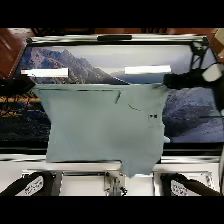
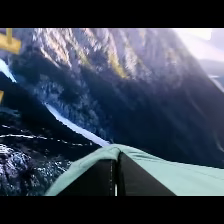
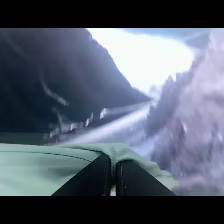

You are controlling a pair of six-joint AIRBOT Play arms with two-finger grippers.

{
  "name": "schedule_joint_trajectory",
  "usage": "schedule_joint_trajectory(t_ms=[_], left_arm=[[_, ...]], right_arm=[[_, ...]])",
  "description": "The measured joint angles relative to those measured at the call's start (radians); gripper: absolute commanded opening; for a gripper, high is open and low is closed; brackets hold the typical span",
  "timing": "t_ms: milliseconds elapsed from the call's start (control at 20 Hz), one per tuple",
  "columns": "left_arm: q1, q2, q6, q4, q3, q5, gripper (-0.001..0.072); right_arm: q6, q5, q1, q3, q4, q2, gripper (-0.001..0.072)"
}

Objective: Fold the shirts.

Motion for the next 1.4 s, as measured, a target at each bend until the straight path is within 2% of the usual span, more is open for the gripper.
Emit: schedule_joint_trajectory(t_ms=[250,450,550,650,750,850,1000,1300,1350,1400], left_arm=[[-0.041,-0.264,0.002,-0.096,-0.021,0.294,0.0031],[-0.065,-0.378,0.003,-0.127,-0.026,0.418,0.0031],[-0.065,-0.395,0.035,-0.134,-0.027,0.418,0.0031],[-0.059,-0.392,0.132,-0.136,-0.027,0.359,0.0031],[-0.046,-0.381,0.219,-0.137,-0.027,0.268,0.0031],[-0.032,-0.378,0.270,-0.126,-0.027,0.170,0.0030],[-0.013,-0.392,0.288,-0.087,-0.033,0.062,0.0030],[0.004,-0.422,0.284,-0.054,-0.045,-0.042,0.0032],[0.008,-0.428,0.277,-0.048,-0.046,-0.058,0.0057],[0.012,-0.435,0.264,-0.045,-0.047,-0.075,0.0263]], right_arm=[[0.027,-0.432,0.068,-0.022,0.022,-0.212,0.0075],[0.079,-0.525,0.084,-0.026,0.028,-0.294,0.0075],[0.087,-0.480,0.086,-0.028,0.018,-0.295,0.0075],[0.083,-0.396,0.083,-0.027,-0.032,-0.269,0.0075],[0.079,-0.258,0.080,-0.027,-0.080,-0.236,0.0075],[0.083,-0.088,0.084,-0.037,-0.109,-0.217,0.0075],[0.106,0.069,0.105,-0.092,-0.129,-0.204,0.0075],[0.190,0.089,0.124,-0.168,-0.149,-0.197,0.0075],[0.204,0.087,0.126,-0.173,-0.152,-0.196,0.0105],[0.212,0.087,0.126,-0.176,-0.152,-0.196,0.0229]])
